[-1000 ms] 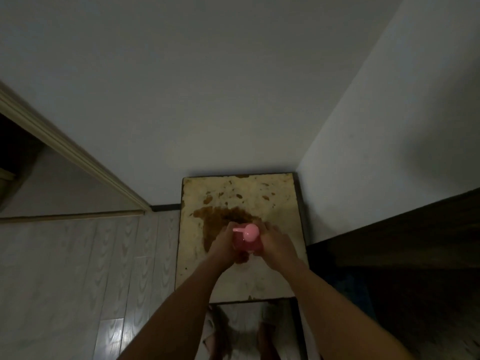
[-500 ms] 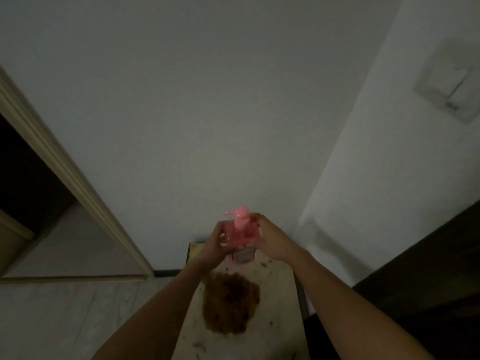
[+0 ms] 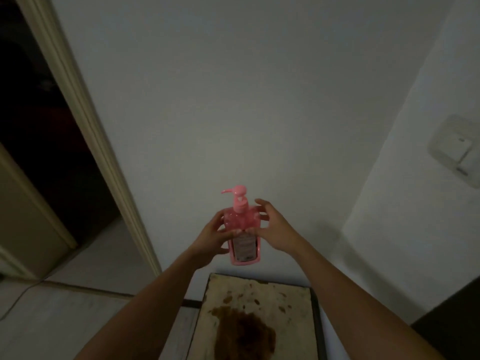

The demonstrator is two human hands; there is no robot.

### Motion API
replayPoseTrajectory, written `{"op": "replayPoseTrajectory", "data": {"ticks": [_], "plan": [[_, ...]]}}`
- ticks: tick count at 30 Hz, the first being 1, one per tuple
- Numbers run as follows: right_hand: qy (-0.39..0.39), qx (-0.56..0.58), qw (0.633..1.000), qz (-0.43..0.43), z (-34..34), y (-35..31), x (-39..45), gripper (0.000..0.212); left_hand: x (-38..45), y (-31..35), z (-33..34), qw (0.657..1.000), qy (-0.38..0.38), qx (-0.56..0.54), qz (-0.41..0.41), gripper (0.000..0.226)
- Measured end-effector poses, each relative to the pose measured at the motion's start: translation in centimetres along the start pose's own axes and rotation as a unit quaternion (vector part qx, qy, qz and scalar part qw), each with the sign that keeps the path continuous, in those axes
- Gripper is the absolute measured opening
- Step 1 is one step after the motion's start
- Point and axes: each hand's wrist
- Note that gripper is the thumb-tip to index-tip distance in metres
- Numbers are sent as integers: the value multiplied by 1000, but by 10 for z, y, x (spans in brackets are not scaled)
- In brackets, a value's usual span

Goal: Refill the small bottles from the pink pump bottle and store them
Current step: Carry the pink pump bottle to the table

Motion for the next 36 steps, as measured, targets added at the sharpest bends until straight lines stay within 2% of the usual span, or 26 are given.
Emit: {"op": "replayPoseTrajectory", "data": {"ticks": [4,9,18,23,26,29,36], "plan": [[-39,-7,999,-34,11,-27,15,85,-21,17,-18,998,51,-3,27,56],[-89,-56,989,-100,36,-65,29,66,-57,34,-47,992,116,-11,51,60],[-183,-31,966,-182,129,-144,23,56,-150,58,-118,970,236,-27,62,61],[-240,-29,949,-204,198,-192,11,47,-207,61,-171,951,297,-34,74,52],[-258,-36,942,-211,248,-216,8,57,-241,60,-211,941,325,-48,82,53],[-277,-31,935,-220,316,-249,6,65,-283,61,-266,930,352,-55,91,55],[-351,39,908,-226,467,-342,-4,59,-392,78,-402,907,411,-41,82,65]]}}
Point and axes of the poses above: each hand's wrist, its own x-axis towards the middle knuckle, its own z-axis out of the palm, y = z × x, and after that the axes turned 8 degrees about -x, right-handed
